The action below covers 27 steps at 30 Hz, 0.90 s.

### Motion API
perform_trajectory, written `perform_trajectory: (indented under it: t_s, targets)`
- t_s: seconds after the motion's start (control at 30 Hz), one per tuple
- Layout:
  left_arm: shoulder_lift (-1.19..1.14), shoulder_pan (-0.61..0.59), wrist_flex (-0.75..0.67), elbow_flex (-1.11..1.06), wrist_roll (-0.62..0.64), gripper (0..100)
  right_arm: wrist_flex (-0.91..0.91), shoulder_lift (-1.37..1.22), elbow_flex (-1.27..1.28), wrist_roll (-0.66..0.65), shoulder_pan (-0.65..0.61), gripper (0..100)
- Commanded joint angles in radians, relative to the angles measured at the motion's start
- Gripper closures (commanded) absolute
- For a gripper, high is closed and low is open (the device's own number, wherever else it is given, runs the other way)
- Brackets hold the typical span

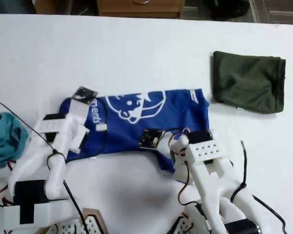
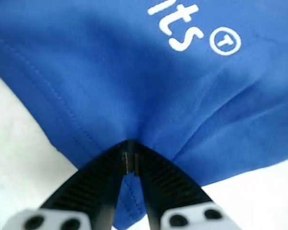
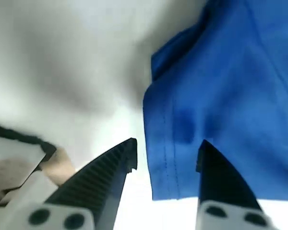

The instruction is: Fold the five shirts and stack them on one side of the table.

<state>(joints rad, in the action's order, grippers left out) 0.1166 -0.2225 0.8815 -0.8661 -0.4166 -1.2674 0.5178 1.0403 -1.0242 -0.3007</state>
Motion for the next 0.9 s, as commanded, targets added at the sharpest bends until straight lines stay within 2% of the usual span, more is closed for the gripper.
perform_trajectory:
  t_s: [0.0, 0.3, 0.57, 0.63, 0.73, 0.87]
  targets:
    - [-0.005, 0.005, -0.038, -0.002, -0.009, 97, 0.084, 0.021, 0.055, -0.009, -0.008, 79.0]
    - [-0.006, 0.005, -0.038, -0.004, -0.009, 97, 0.303, -0.045, 0.144, -0.009, 0.051, 79.0]
    - [-0.006, 0.005, -0.038, -0.005, -0.006, 97, 0.266, -0.300, -0.049, -0.012, 0.140, 79.6]
    - [-0.006, 0.005, -0.038, -0.005, -0.006, 97, 0.248, -0.331, -0.074, -0.012, 0.139, 83.9]
    - [-0.006, 0.005, -0.038, -0.005, -0.006, 97, 0.248, -0.338, -0.084, -0.012, 0.142, 98.0]
    - [-0.006, 0.005, -0.038, -0.005, -0.006, 97, 0.246, -0.315, -0.091, -0.014, 0.142, 97.8]
